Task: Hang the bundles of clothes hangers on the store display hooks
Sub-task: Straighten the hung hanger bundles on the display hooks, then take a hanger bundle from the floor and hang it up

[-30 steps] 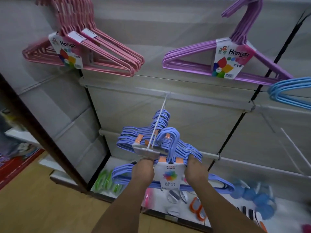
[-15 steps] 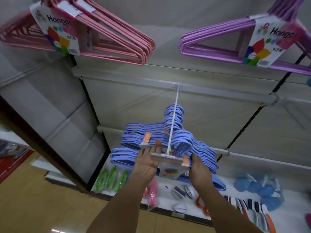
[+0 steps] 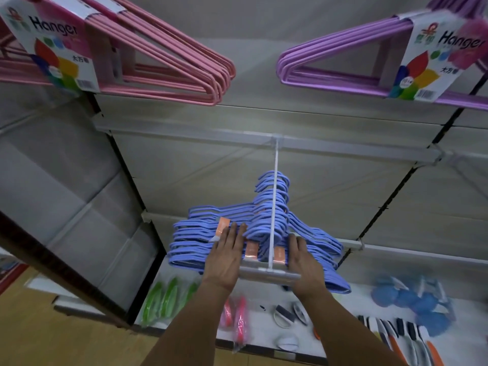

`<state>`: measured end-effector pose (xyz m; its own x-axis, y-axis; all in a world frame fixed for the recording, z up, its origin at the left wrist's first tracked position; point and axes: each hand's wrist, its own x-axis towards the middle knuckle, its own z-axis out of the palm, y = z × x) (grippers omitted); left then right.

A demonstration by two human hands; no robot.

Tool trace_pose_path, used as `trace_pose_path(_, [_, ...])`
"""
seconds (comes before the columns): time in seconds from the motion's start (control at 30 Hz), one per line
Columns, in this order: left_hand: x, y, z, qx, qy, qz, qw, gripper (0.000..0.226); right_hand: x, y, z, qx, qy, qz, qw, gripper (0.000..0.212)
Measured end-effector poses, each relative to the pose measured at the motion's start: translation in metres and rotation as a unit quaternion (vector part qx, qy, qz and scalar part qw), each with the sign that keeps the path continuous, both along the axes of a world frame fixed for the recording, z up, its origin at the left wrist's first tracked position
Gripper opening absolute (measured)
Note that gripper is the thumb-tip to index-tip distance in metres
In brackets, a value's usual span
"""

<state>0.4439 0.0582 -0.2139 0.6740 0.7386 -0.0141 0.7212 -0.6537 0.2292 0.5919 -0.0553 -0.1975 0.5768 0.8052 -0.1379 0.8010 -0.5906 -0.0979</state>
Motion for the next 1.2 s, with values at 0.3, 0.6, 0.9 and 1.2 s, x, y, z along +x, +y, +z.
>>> trace_pose_path(0.3, [0.037,0.031,-0.012,-0.023,0.071,0.011,0.997,0.080,0.016,0.025,0.014,-0.060,0.045,-0.019,0.997,0.092])
trace_pose_path(0.6, [0.074,0.064,-0.024,-0.028,0.072,0.015,0.997,0.090,0.040,0.049,0.024,-0.062,0.044,-0.039,0.996,0.095])
trace_pose_path(0.9, [0.069,0.062,-0.021,-0.043,0.055,0.021,0.997,0.090,0.037,0.044,0.026,-0.052,0.034,-0.037,0.997,0.100])
trace_pose_path(1.2, [0.034,0.023,-0.002,-0.034,0.004,-0.026,0.999,0.084,0.024,0.016,0.030,-0.059,0.029,-0.035,0.997,0.096])
